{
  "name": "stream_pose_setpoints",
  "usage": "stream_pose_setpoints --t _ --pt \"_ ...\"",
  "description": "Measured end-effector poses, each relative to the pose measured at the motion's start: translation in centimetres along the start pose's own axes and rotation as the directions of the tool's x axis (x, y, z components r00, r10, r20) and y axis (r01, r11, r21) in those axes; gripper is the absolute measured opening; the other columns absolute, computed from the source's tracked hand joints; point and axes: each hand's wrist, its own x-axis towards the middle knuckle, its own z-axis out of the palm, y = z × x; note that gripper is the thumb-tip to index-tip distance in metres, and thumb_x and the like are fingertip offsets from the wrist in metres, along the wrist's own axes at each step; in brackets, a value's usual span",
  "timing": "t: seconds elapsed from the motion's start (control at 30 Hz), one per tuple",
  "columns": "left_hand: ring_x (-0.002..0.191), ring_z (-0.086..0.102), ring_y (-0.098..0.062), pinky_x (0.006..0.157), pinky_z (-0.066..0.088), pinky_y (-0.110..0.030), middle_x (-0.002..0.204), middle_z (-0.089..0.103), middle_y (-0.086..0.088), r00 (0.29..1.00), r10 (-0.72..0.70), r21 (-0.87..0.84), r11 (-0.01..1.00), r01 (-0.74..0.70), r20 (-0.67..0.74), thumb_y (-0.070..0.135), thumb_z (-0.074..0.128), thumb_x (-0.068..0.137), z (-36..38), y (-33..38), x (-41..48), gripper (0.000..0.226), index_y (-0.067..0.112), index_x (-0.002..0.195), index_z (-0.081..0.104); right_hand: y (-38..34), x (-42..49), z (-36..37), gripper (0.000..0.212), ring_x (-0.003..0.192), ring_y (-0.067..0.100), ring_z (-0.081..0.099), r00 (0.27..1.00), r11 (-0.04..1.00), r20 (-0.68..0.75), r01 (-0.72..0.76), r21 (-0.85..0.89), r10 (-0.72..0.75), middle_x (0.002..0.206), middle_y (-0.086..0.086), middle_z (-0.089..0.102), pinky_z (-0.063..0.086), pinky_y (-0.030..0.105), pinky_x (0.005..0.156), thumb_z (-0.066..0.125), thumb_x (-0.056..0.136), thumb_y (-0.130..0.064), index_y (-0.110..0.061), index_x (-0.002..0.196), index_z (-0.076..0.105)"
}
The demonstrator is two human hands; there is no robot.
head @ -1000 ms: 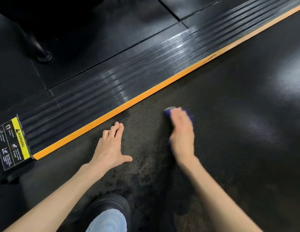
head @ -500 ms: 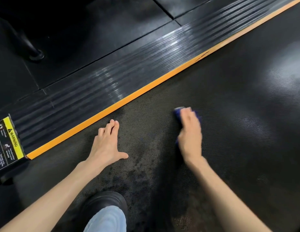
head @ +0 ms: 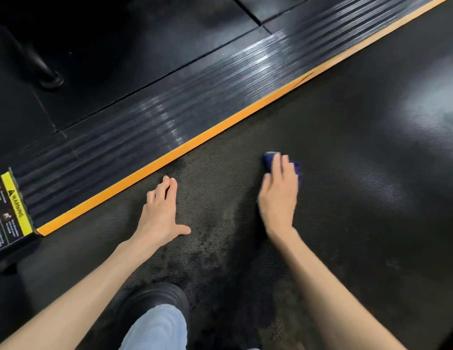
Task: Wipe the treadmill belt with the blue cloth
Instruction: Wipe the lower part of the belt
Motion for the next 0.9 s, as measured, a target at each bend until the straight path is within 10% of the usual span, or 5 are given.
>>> stream_pose_setpoints --t 0.2,0.43,0.53,0.73,0.9 --pt "0.140 0.004 -0.027 0.112 0.020 -0.038 0.156 -0.009 -0.001 0.998 0.050 -0.060 0.997 -0.051 -0.025 0.037 0.078 0.070 0.4 -0.5 -0.4 0.116 0.016 0.149 -0.005 -2.9 -5.9 1.1 0.050 0.130 0.021 0.044 0.611 0.690 0.322 0.662 0.292 -0.723 0.142 0.001 0.046 0.033 0.041 0.110 0.035 0.089 -0.011 -0.018 0.137 0.045" --pt "0.142 0.003 -0.024 0.114 0.015 -0.037 0.157 -0.007 -0.002 0.994 0.081 0.004 0.997 -0.080 -0.068 0.046 0.071 0.074 0.1 -1.6 -0.9 0.109 0.015 0.149 -0.003 -0.5 9.0 0.7 0.054 0.141 0.029 0.022 0.989 0.988 0.134 -0.074 0.139 0.055 0.152 0.011 0.028 0.013 0.037 0.114 0.036 0.089 0.004 -0.009 0.142 0.036" --pt "0.140 0.010 -0.027 0.112 0.021 -0.039 0.154 0.003 -0.010 0.992 -0.036 0.004 0.999 0.036 -0.118 0.051 0.069 0.074 0.5 -2.2 -2.1 0.107 0.013 0.149 0.002 -6.7 3.4 2.8 0.057 0.132 0.030 0.036 0.976 0.972 0.138 0.139 0.192 -0.167 0.143 0.013 0.040 0.027 0.039 0.109 0.040 0.081 0.005 -0.007 0.136 0.042" --pt "0.133 0.022 -0.026 0.105 0.032 -0.036 0.147 0.015 -0.009 0.988 -0.102 0.018 0.994 0.105 -0.118 0.054 0.072 0.069 -0.1 -2.6 -2.0 0.110 0.010 0.147 0.008 -9.7 -5.0 3.9 0.075 0.136 0.029 0.036 0.672 0.741 0.316 0.581 0.336 -0.670 0.146 0.011 0.040 0.016 0.040 0.116 0.060 0.068 0.010 -0.010 0.138 0.043" --pt "0.131 0.023 -0.027 0.104 0.032 -0.037 0.146 0.016 -0.010 0.988 -0.124 0.083 0.988 0.132 -0.091 0.058 0.070 0.068 -0.3 -2.1 -1.8 0.112 0.009 0.147 0.006 -4.6 5.0 1.7 0.074 0.136 0.028 0.030 0.928 0.953 0.230 0.263 0.148 -0.292 0.144 0.008 0.039 0.015 0.040 0.117 0.049 0.068 0.016 -0.014 0.136 0.044"
